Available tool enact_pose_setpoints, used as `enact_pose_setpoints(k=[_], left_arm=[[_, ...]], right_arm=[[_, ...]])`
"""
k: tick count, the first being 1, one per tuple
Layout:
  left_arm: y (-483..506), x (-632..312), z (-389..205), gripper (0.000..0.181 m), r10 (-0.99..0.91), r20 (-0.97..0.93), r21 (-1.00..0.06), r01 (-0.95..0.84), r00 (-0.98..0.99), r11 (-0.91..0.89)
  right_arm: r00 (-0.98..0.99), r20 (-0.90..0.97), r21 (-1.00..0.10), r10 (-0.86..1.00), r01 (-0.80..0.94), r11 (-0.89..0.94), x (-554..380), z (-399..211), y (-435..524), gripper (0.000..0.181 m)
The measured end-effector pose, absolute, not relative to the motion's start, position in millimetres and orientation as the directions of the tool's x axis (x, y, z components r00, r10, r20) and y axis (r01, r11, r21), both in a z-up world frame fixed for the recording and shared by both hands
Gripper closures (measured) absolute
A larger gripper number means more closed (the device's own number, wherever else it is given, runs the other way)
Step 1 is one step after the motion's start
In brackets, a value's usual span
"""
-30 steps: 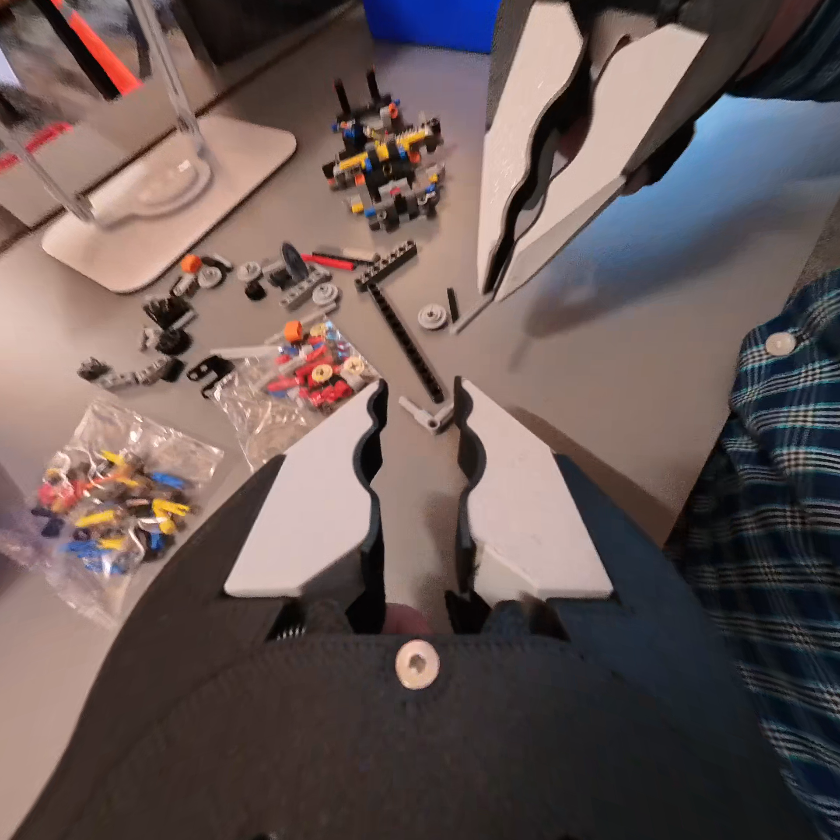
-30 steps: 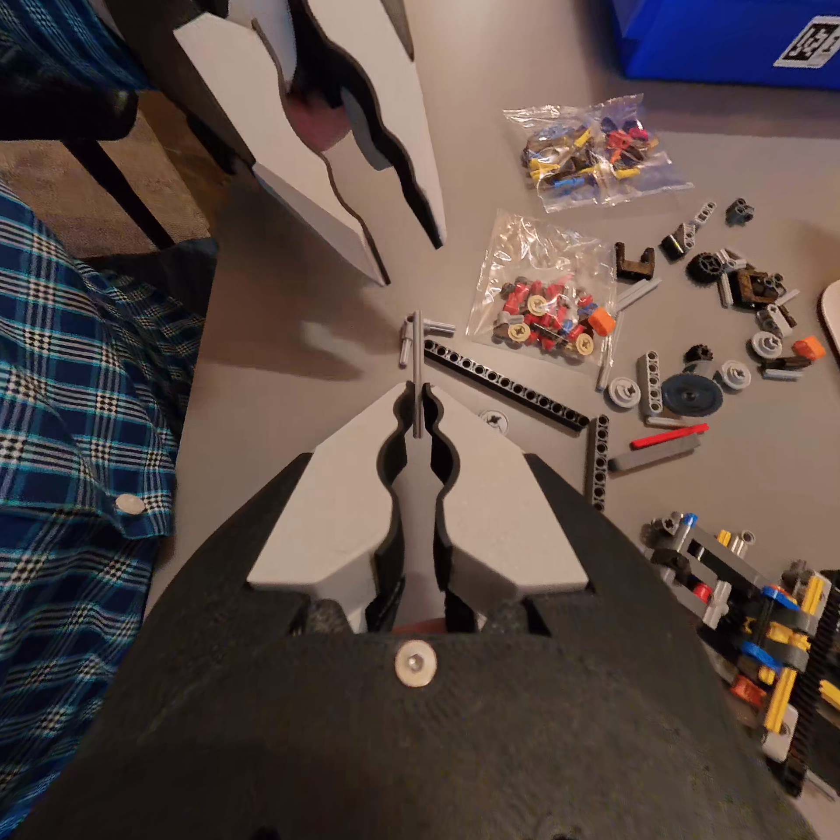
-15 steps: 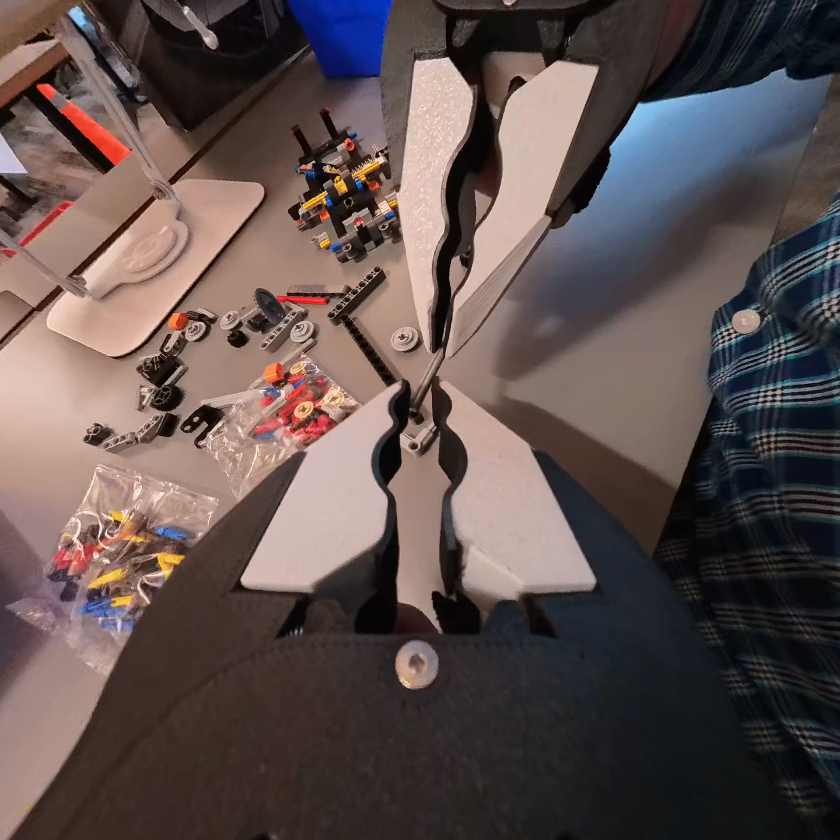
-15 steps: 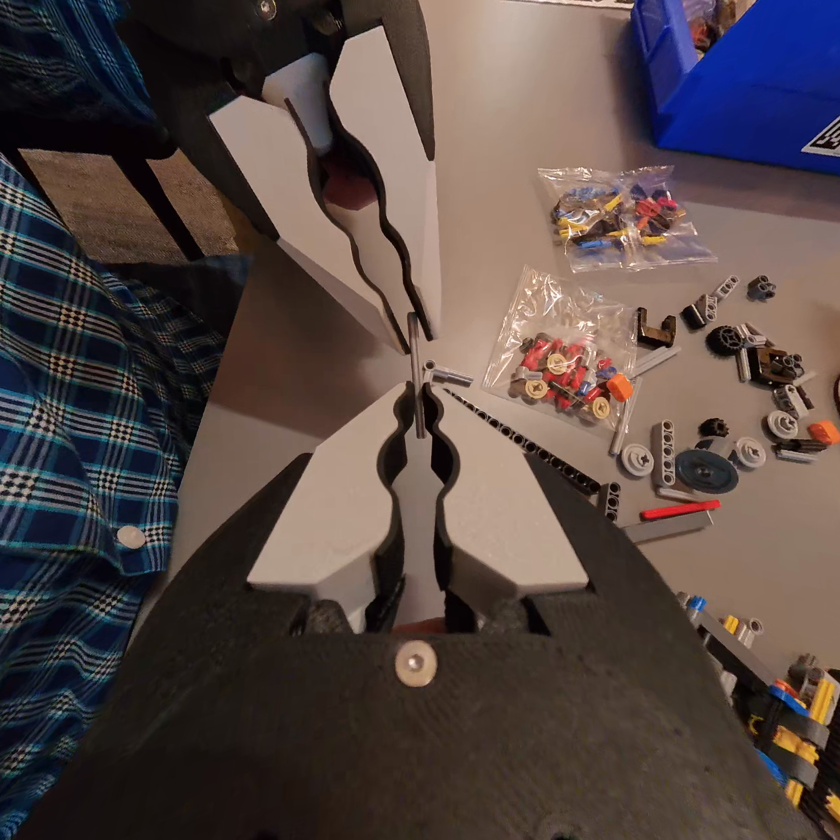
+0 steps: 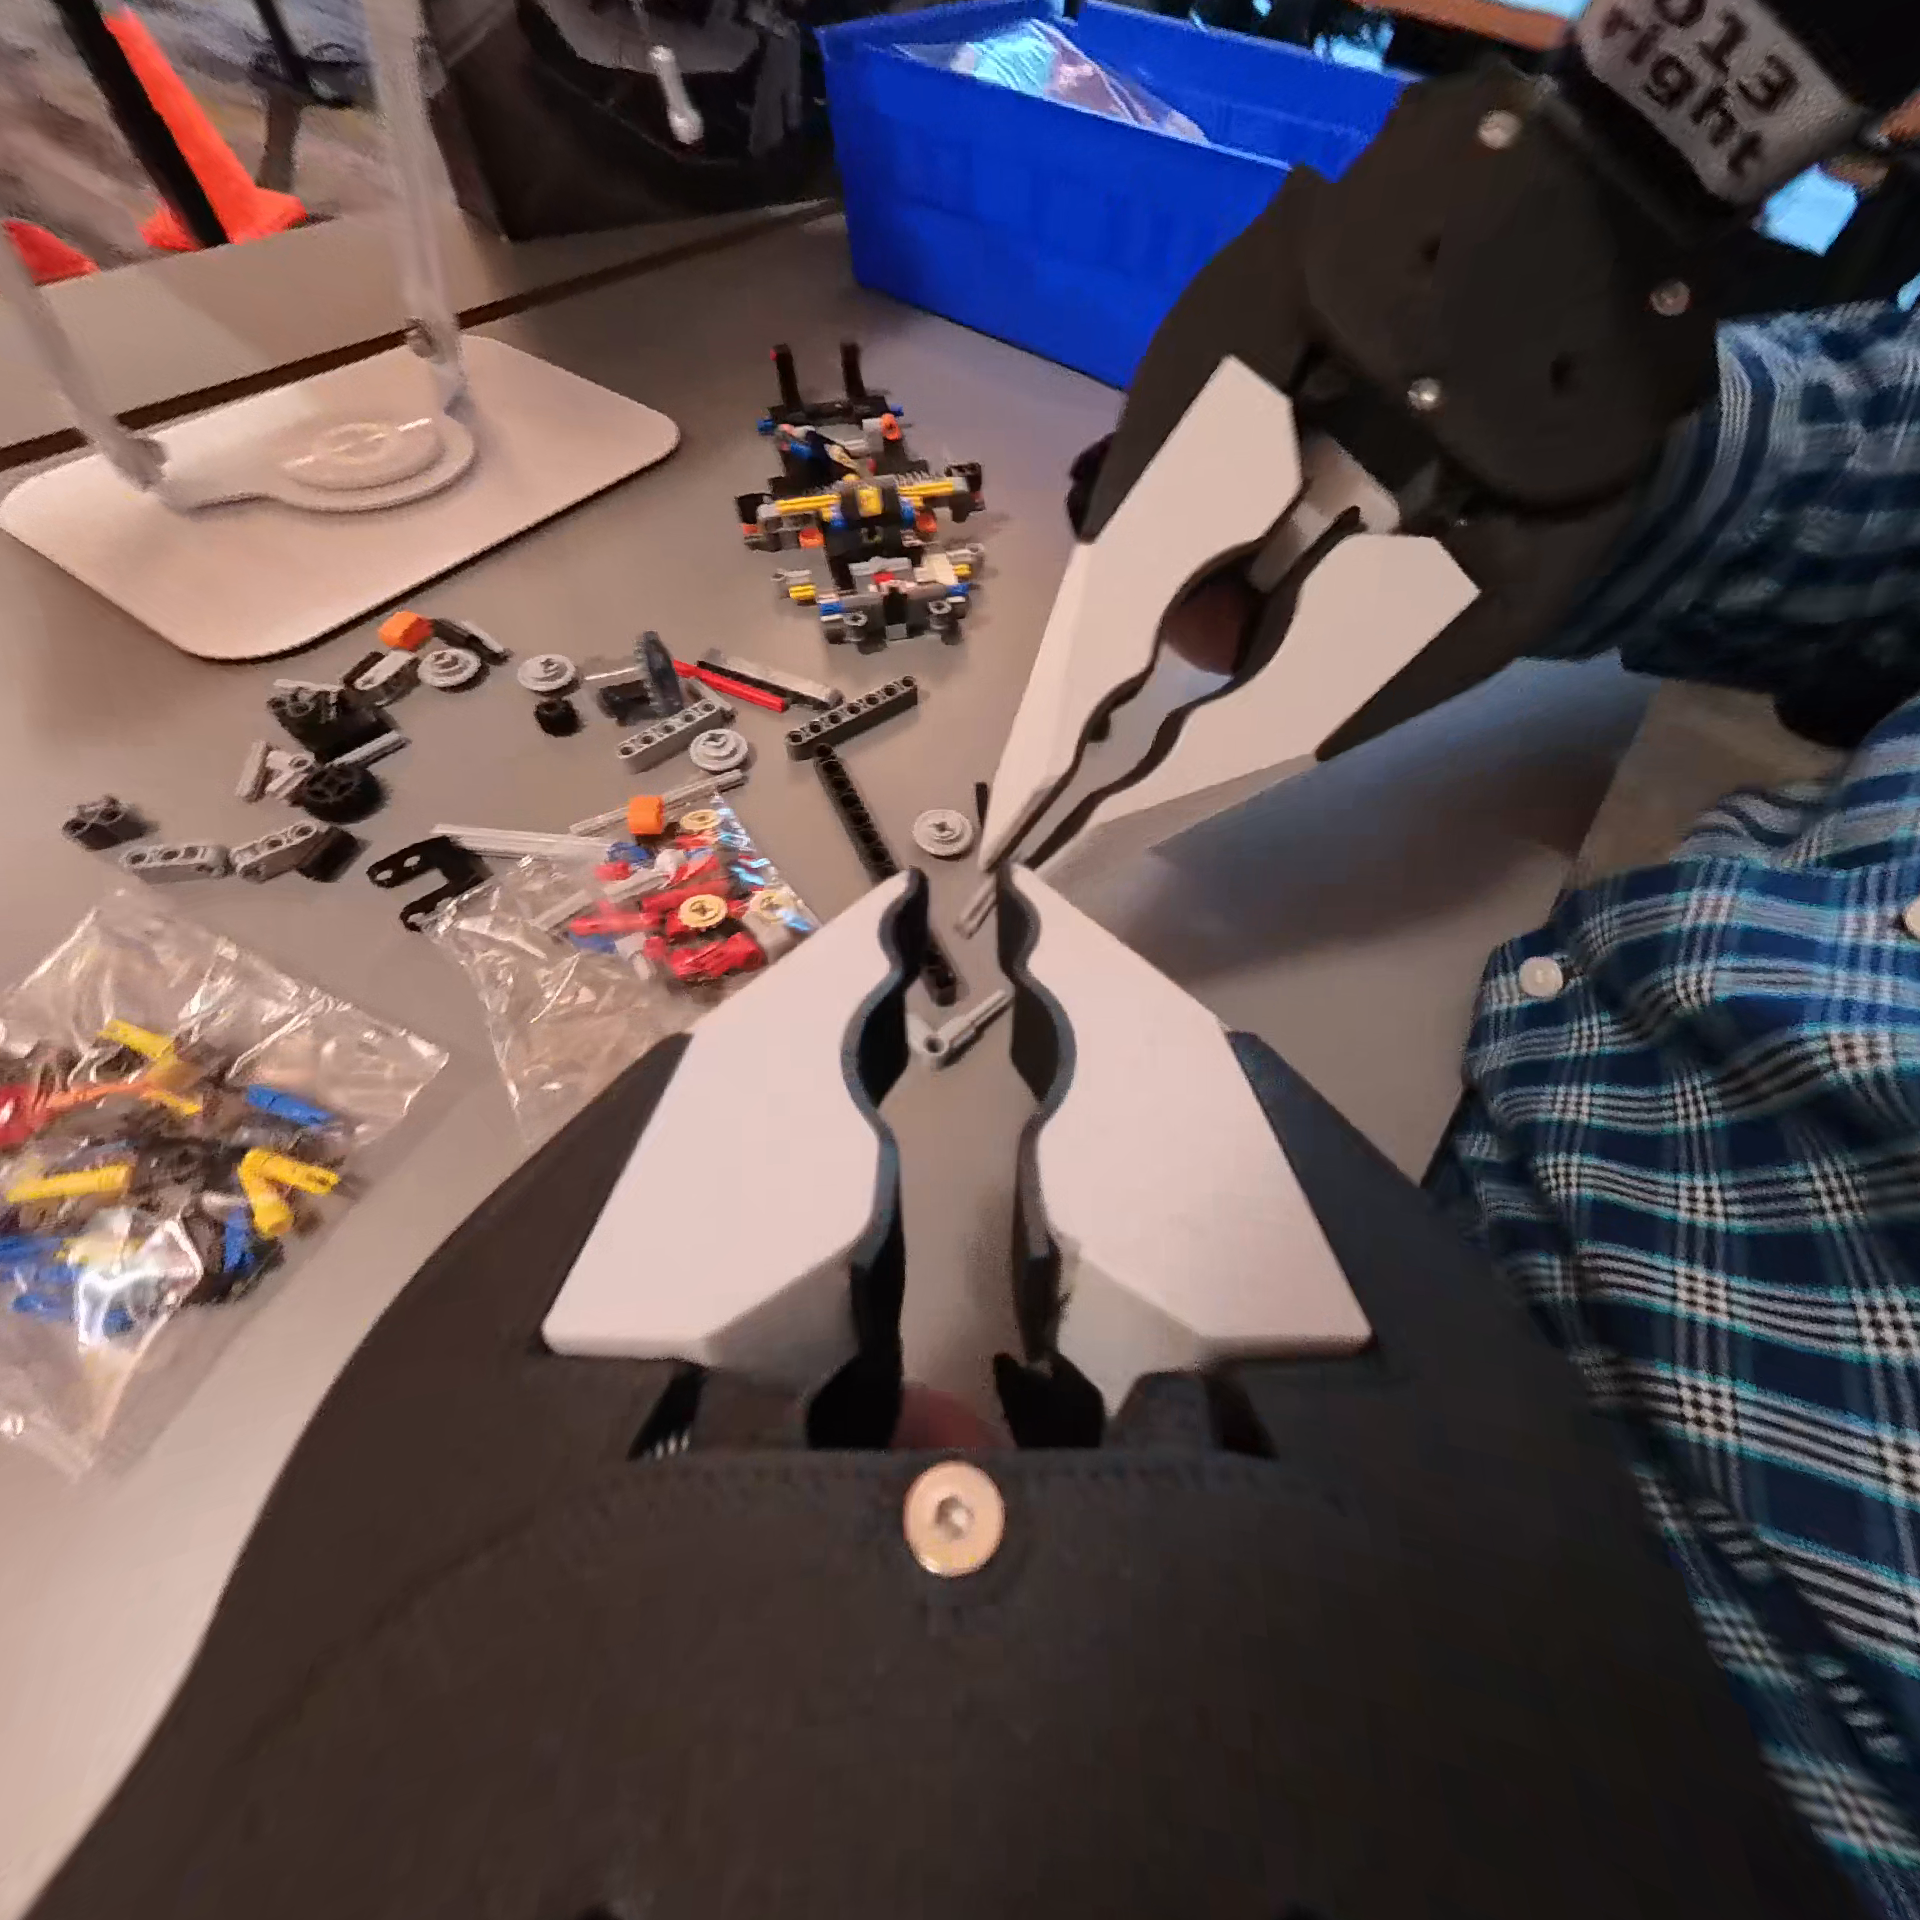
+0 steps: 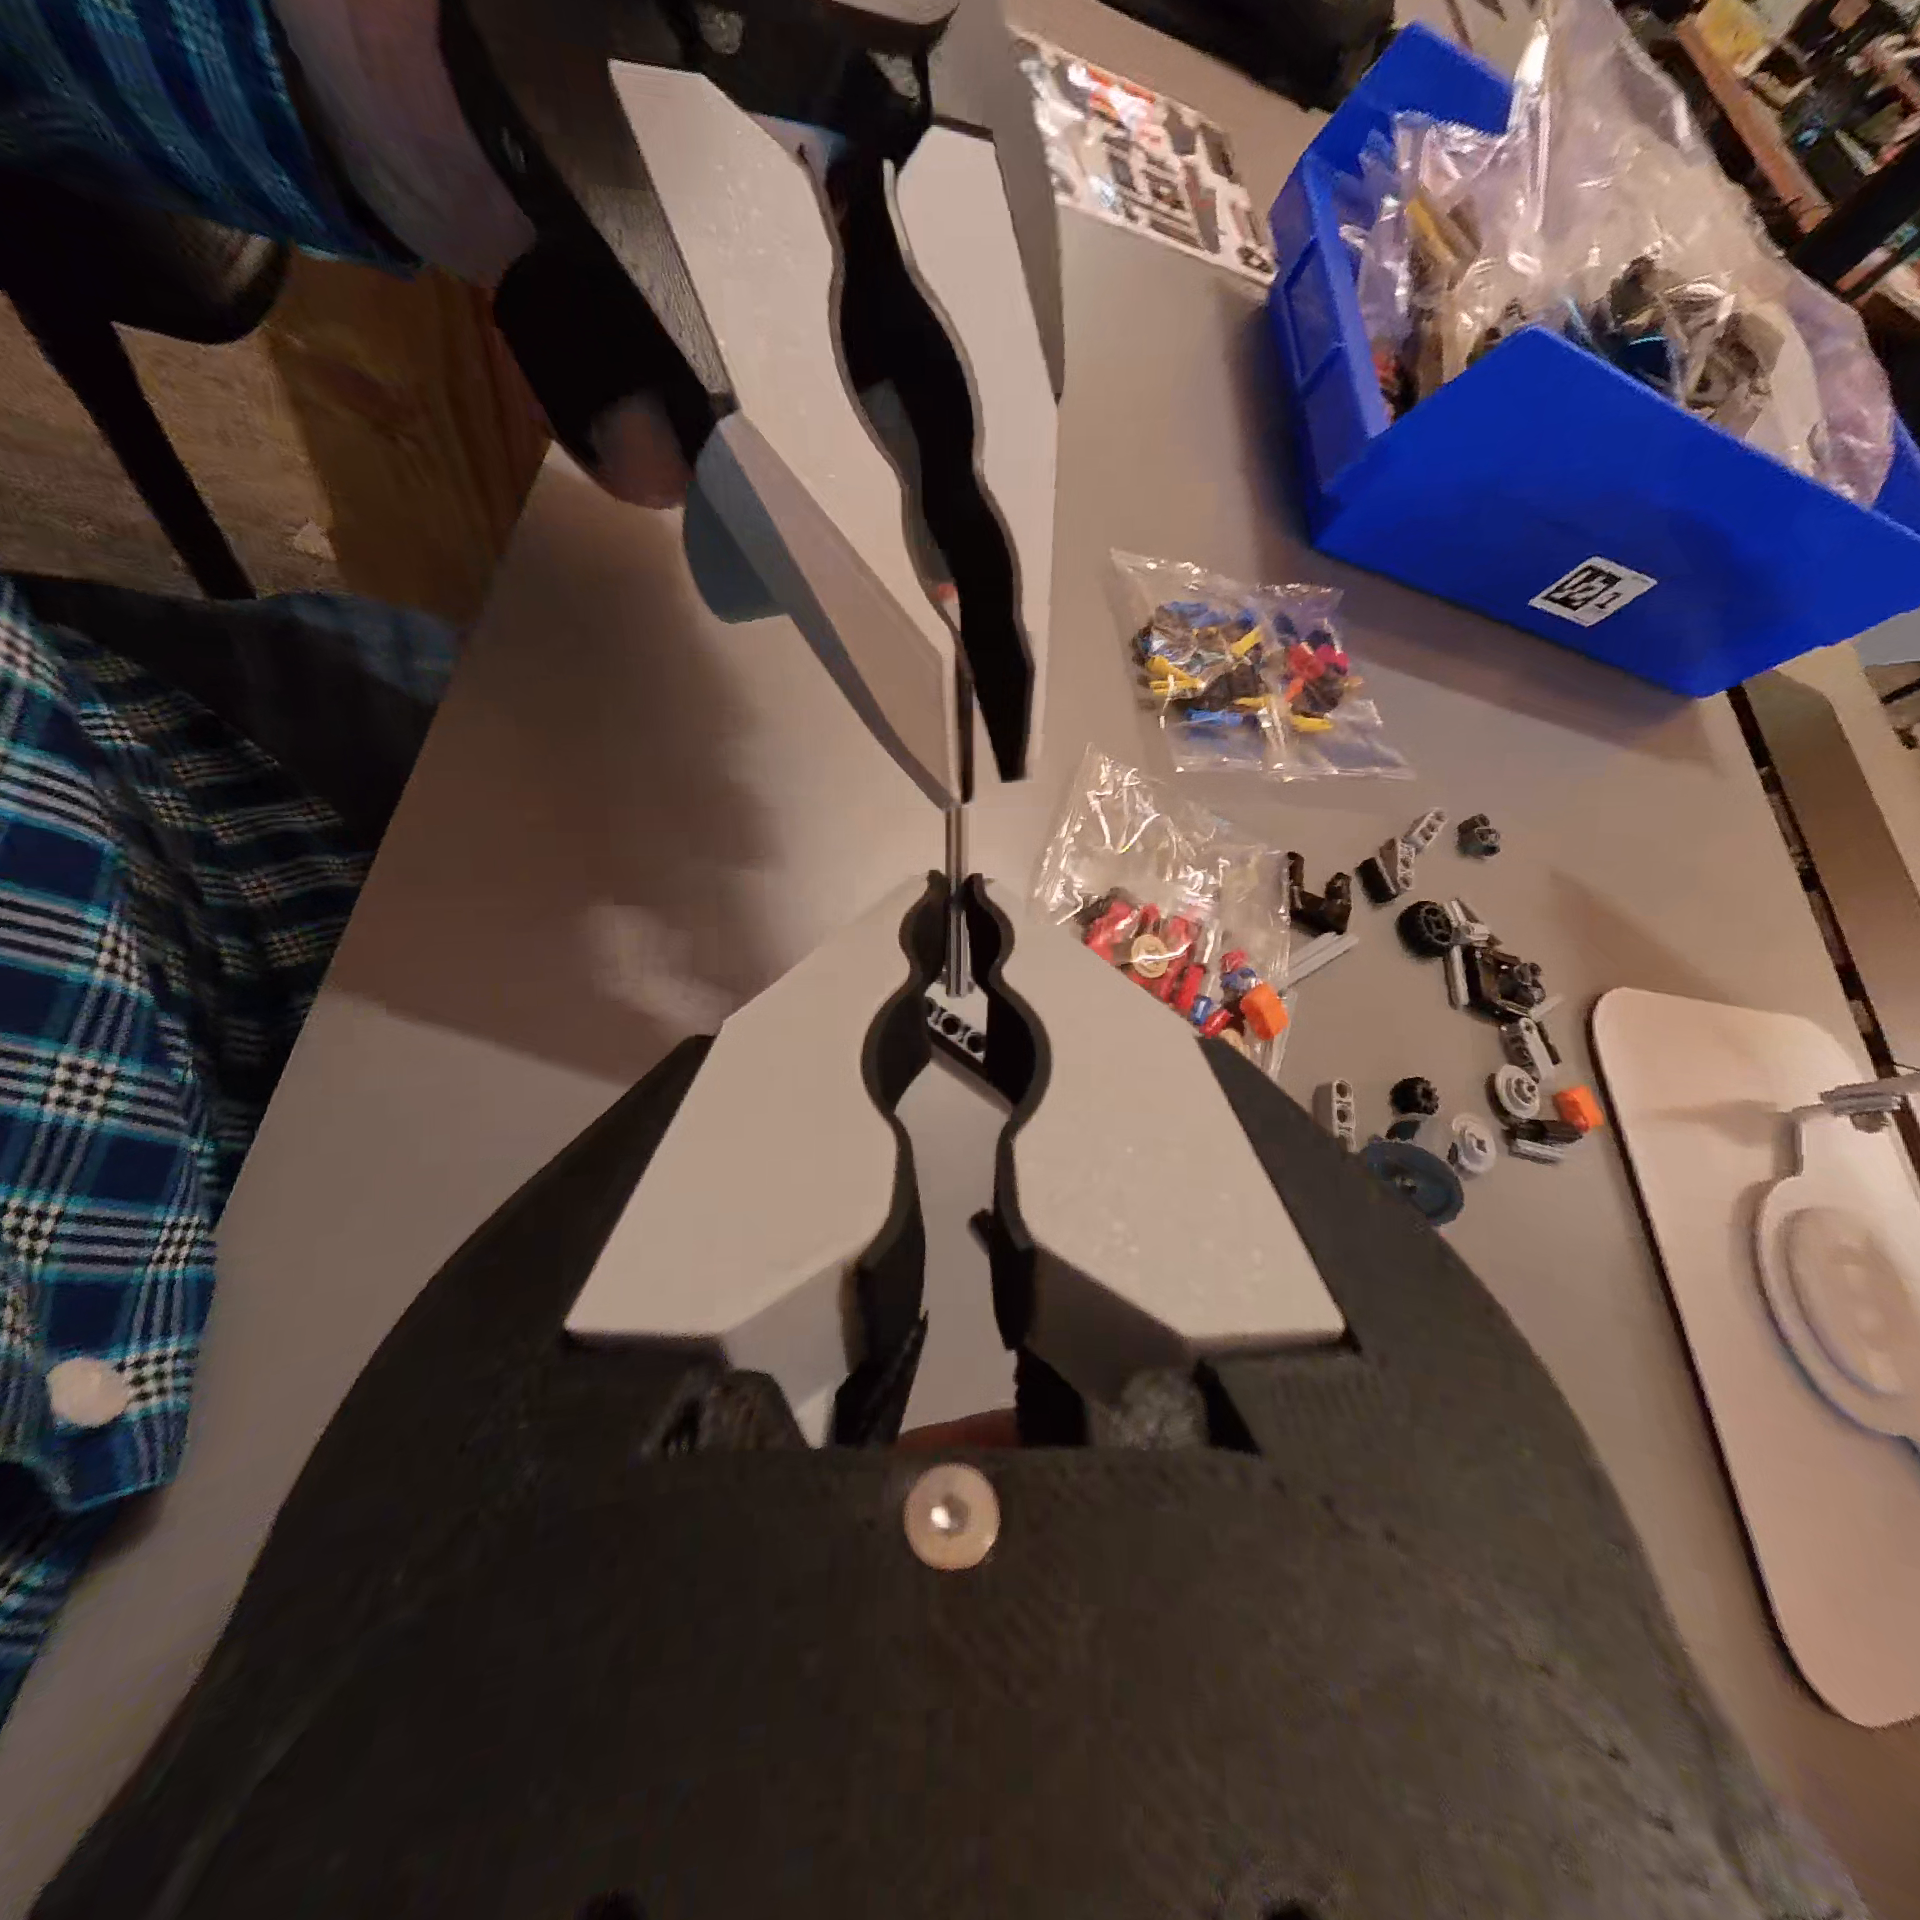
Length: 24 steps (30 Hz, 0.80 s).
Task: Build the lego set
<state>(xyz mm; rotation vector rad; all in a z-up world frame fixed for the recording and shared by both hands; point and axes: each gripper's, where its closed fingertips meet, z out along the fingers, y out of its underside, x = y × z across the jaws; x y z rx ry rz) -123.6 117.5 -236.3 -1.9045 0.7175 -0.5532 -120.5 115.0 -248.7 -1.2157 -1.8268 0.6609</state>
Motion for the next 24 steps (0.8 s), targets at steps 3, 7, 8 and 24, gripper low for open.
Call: enact_pose_setpoints(k=[3, 7, 8, 24], left_arm=[[120.2, -133.6, -232.1, 0.154, -0.638, 0.167, -0.913, -0.127, 0.752, -0.388], [117.5, -130.9, -229.1, 0.154, -0.606, 0.327, -0.894, 0.029, 0.725, -0.448], [116.5, -128.1, -228.8, 0.157, -0.603, 0.359, -0.886, 0.059, 0.712, -0.459], [124.4, -131.8, -220.9, 0.178, -0.511, 0.498, -0.849, 0.276, 0.701, -0.450]], right_arm=[[-0.156, 0.380, -0.785, 0.912, 0.467, 0.407, -121.5, -241.7, 119.7, 0.181], [-0.095, 0.417, -0.805, 0.904, 0.423, 0.416, -127.8, -233.3, 122.5, 0.181], [-0.081, 0.427, -0.807, 0.901, 0.415, 0.420, -129.7, -232.2, 122.2, 0.181], [-0.014, 0.537, -0.780, 0.843, 0.371, 0.503, -140.7, -229.3, 117.0, 0.181]])
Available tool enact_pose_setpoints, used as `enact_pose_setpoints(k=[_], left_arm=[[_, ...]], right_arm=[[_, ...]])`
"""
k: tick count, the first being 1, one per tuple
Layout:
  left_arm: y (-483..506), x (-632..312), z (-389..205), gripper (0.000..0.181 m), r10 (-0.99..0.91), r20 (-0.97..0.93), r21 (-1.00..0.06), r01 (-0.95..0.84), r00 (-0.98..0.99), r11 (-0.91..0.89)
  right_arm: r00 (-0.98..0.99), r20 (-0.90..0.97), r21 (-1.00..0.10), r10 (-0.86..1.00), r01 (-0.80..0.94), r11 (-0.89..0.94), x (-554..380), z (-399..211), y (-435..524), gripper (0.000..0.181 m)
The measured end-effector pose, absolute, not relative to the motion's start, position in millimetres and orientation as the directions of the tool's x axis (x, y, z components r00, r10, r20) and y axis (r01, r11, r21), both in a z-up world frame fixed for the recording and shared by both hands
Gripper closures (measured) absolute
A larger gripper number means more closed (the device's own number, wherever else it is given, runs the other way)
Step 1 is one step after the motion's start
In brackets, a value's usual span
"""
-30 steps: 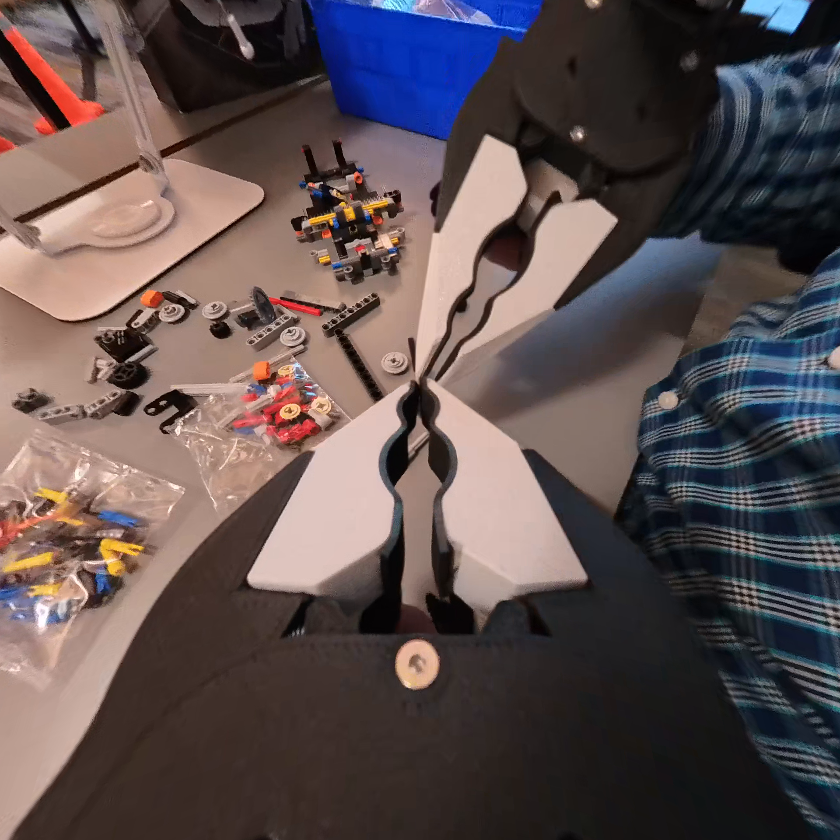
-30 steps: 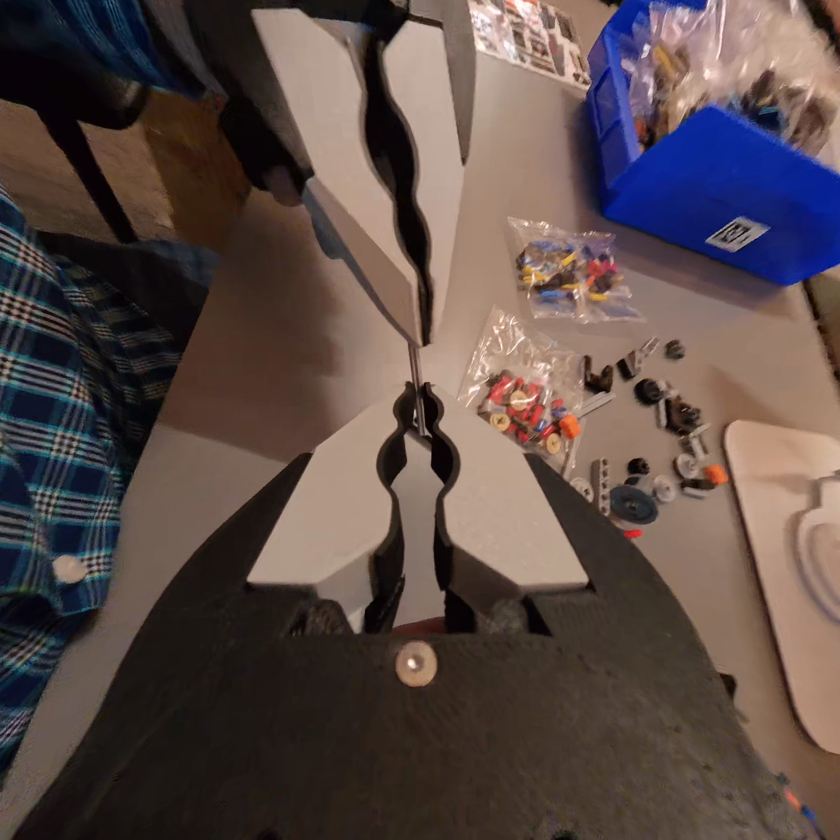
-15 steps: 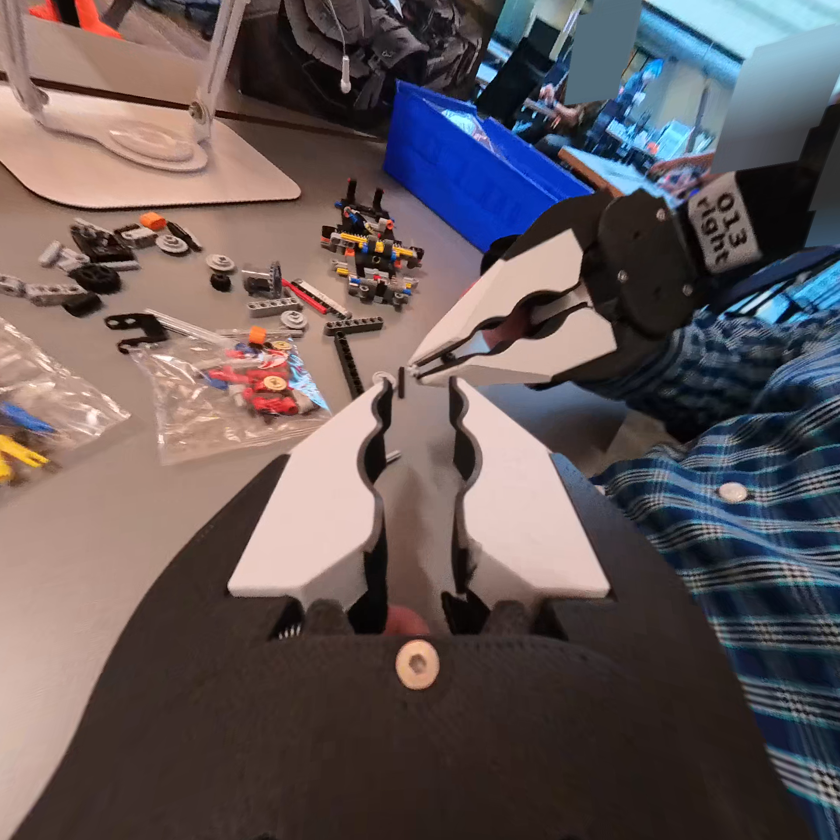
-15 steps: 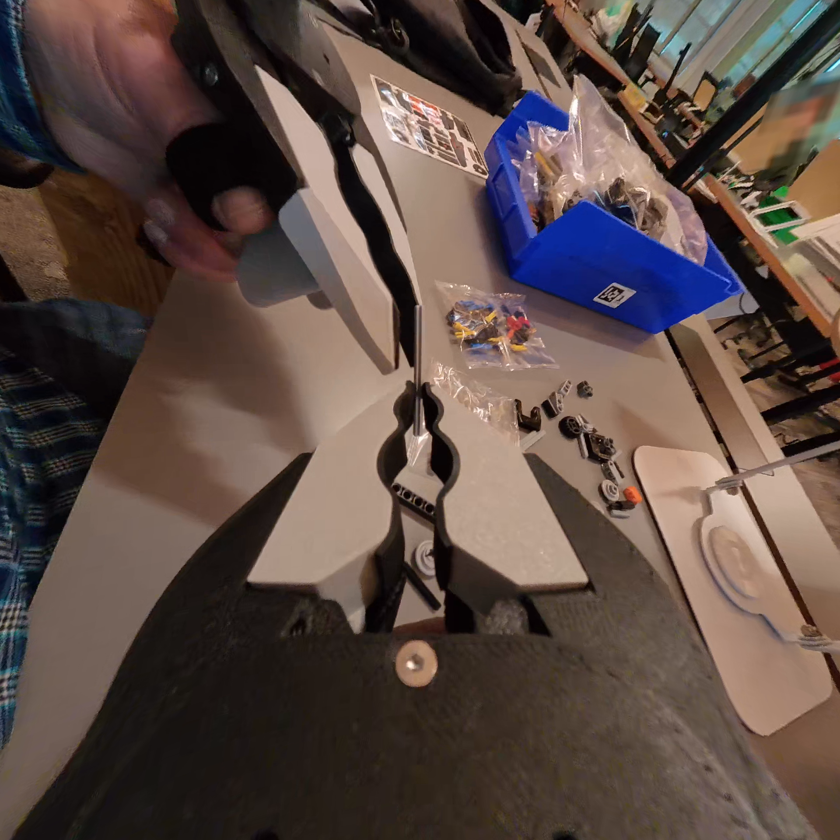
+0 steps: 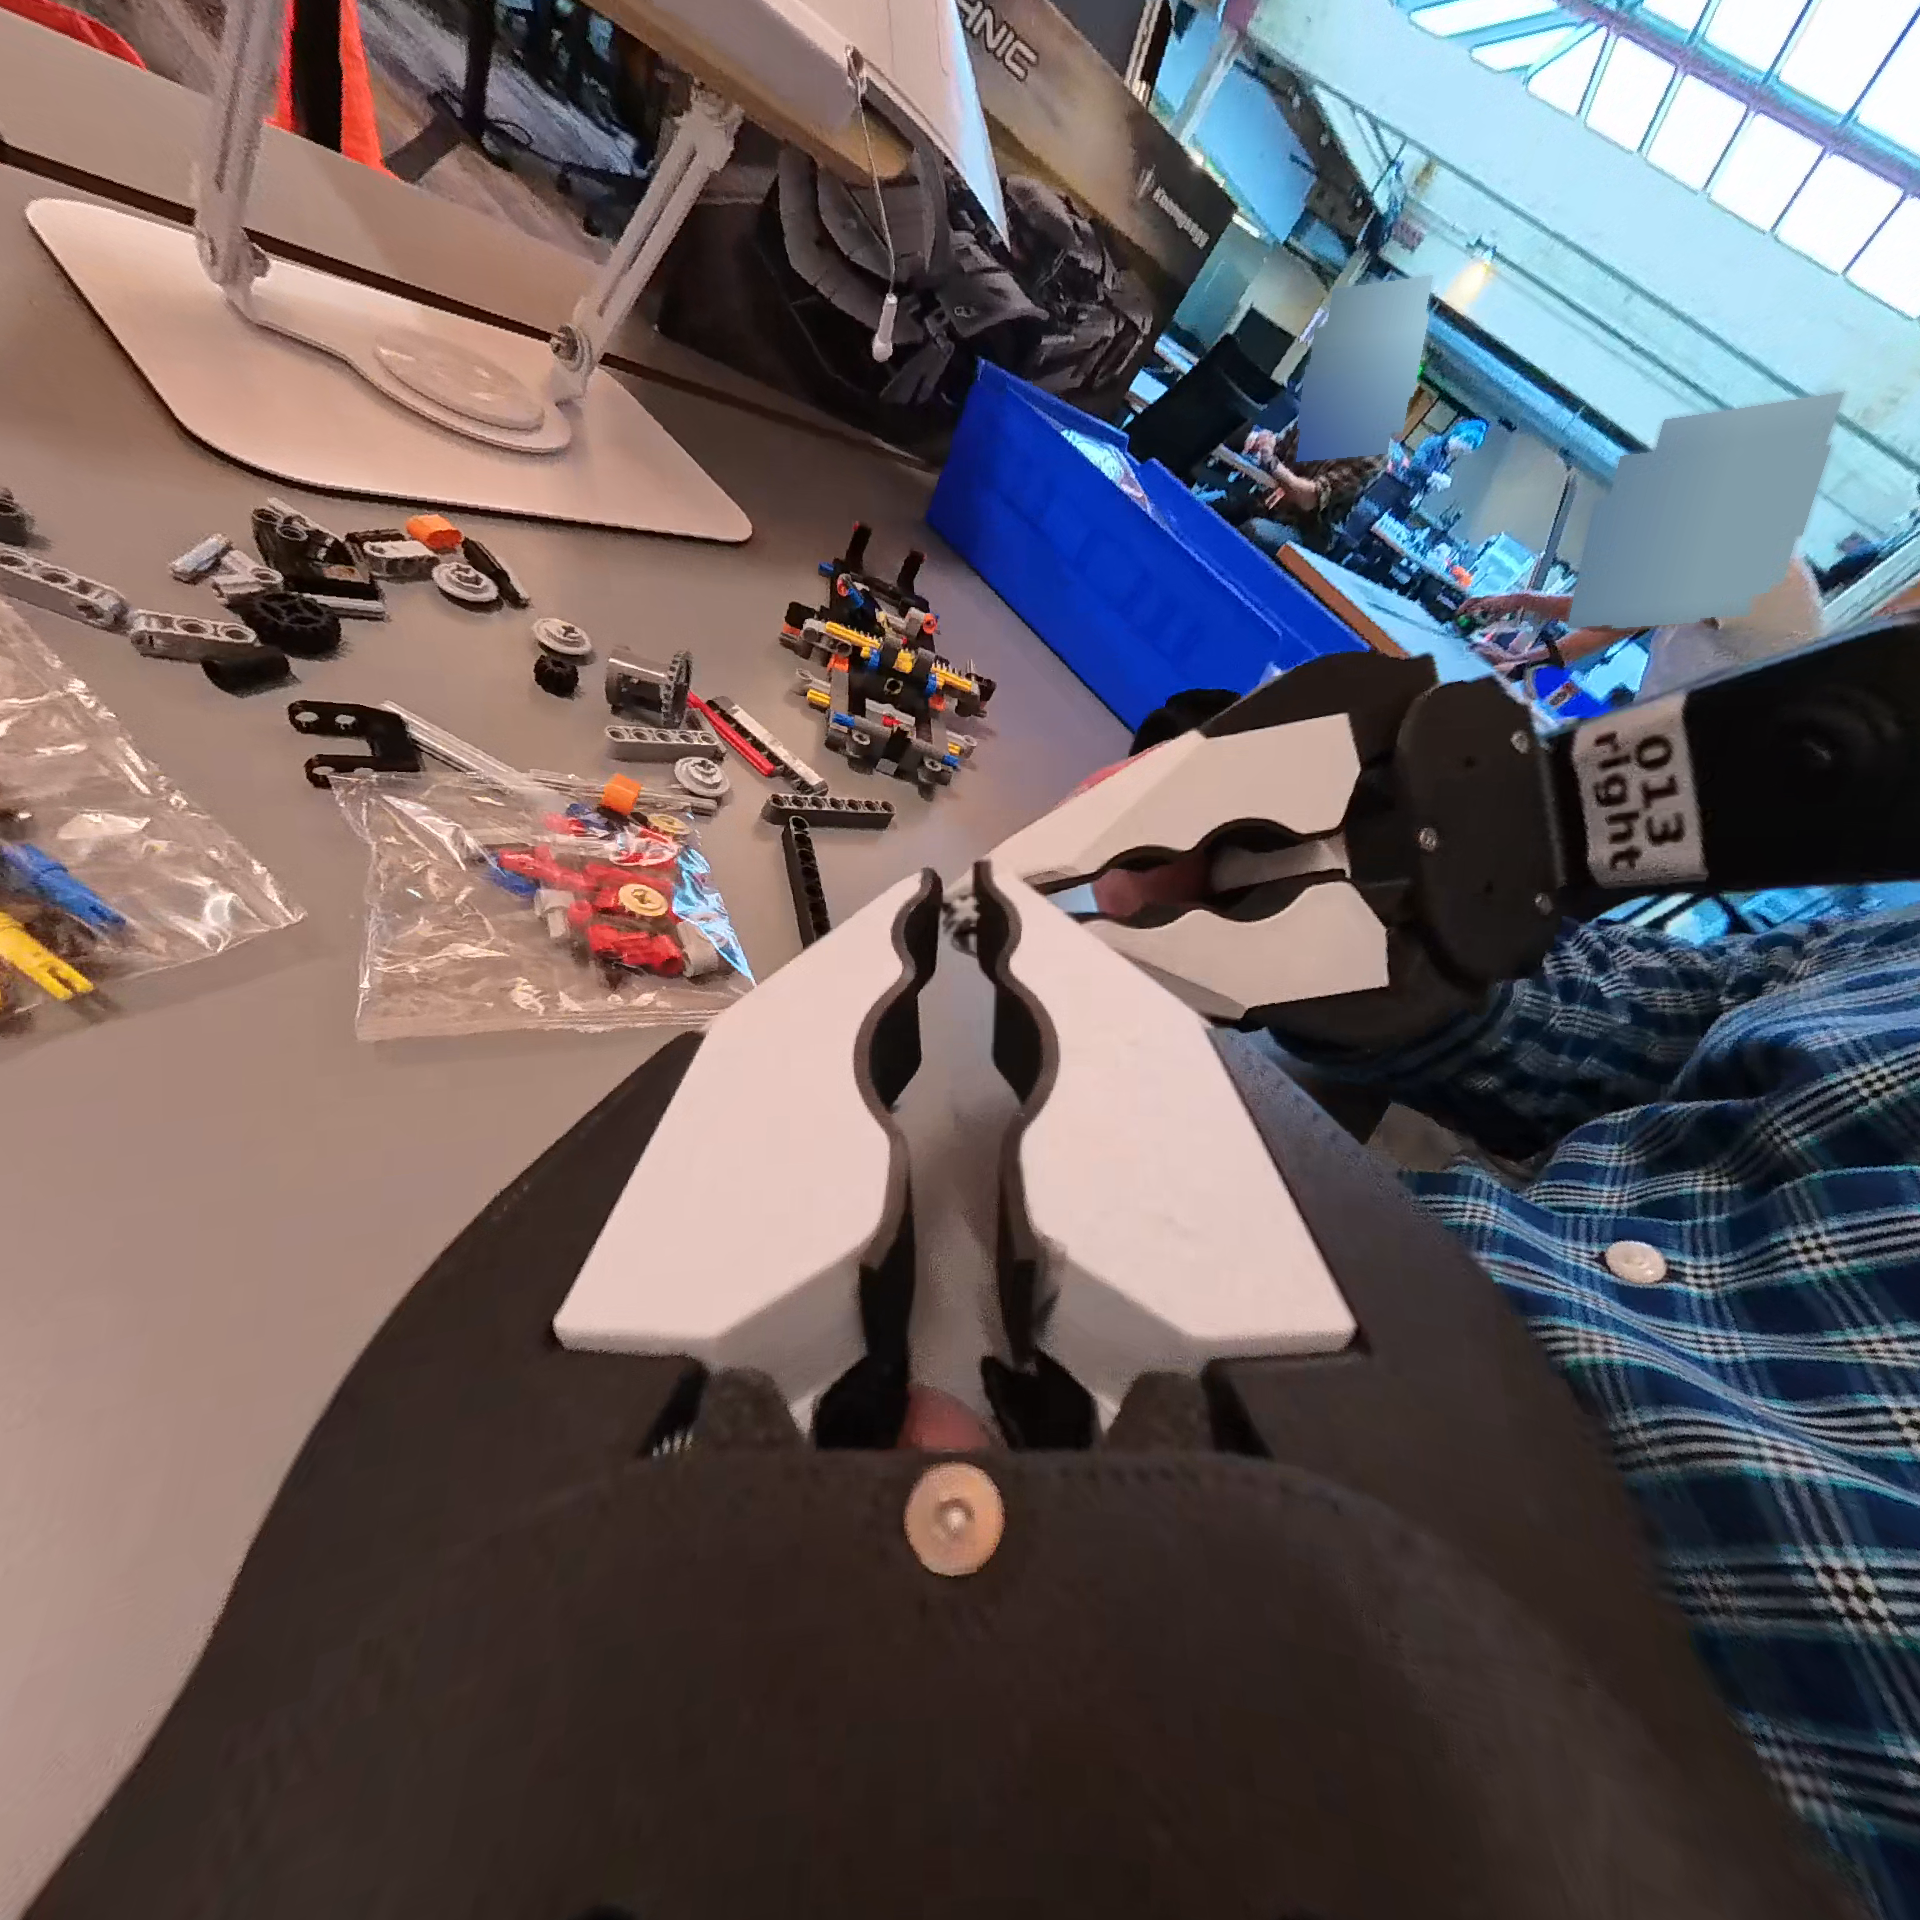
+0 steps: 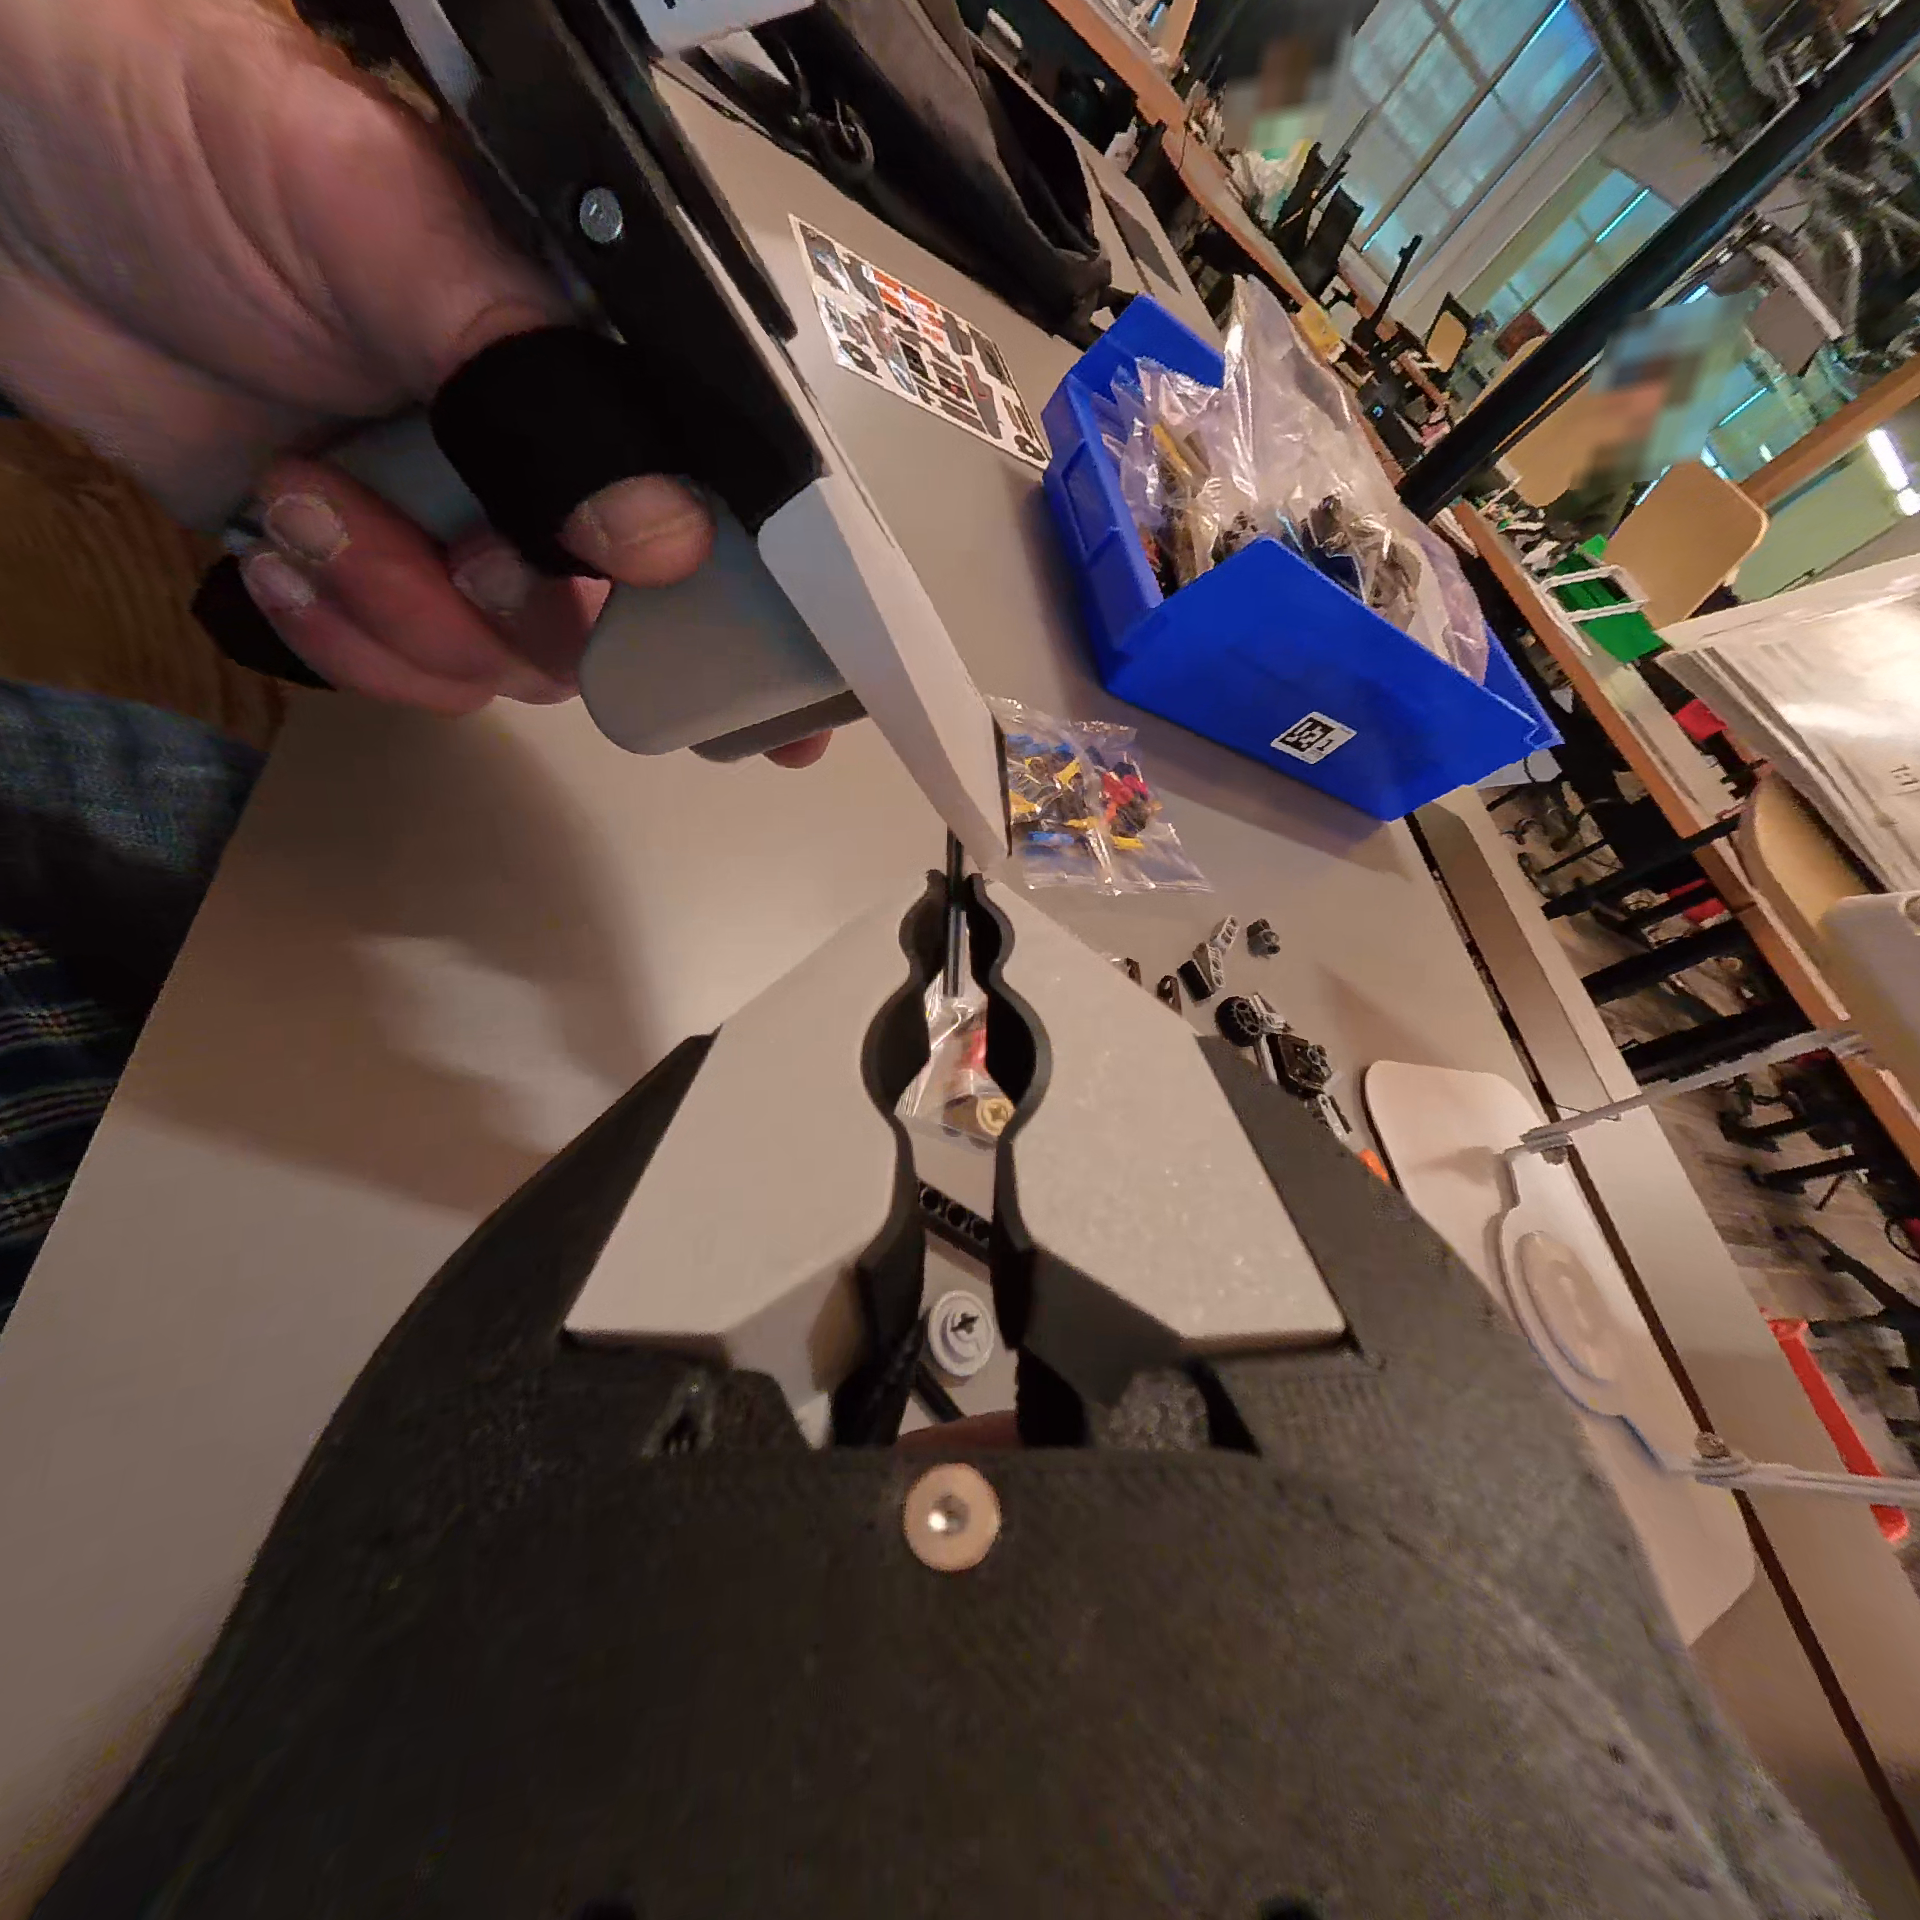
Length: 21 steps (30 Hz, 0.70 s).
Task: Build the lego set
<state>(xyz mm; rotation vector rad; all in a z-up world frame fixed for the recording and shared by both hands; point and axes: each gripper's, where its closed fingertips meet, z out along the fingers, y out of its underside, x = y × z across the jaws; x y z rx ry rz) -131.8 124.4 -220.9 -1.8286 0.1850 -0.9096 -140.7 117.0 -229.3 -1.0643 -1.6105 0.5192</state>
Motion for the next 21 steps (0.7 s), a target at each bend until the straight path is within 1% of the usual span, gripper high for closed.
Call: enact_pose_setpoints(k=[4, 10, 11, 13, 16, 21], left_arm=[[125.7, -132.9, -219.6, 0.181, -0.492, 0.538, -0.830, 0.328, 0.684, -0.451], [127.3, -135.6, -219.6, 0.181, -0.471, 0.559, -0.819, 0.366, 0.683, -0.442], [127.6, -137.1, -219.8, 0.181, -0.465, 0.553, -0.823, 0.364, 0.691, -0.437], [128.5, -142.6, -220.2, 0.181, -0.450, 0.547, -0.826, 0.367, 0.706, -0.427], [128.0, -150.8, -223.7, 0.180, -0.440, 0.504, -0.847, 0.324, 0.743, -0.422], [126.5, -162.7, -227.6, 0.181, -0.434, 0.412, -0.881, 0.230, 0.801, -0.413]], right_arm=[[-0.003, 0.584, -0.754, 0.812, 0.369, 0.544, -142.3, -227.5, 116.5, 0.181], [0.006, 0.582, -0.755, 0.813, 0.375, 0.538, -143.8, -227.2, 117.4, 0.181], [-0.001, 0.577, -0.755, 0.817, 0.381, 0.534, -144.1, -228.6, 117.3, 0.178], [-0.006, 0.560, -0.760, 0.829, 0.395, 0.516, -144.0, -232.0, 118.0, 0.165], [-0.011, 0.541, -0.765, 0.841, 0.409, 0.497, -141.5, -235.3, 120.8, 0.162], [-0.010, 0.507, -0.775, 0.862, 0.432, 0.461, -133.7, -237.4, 129.5, 0.163]])
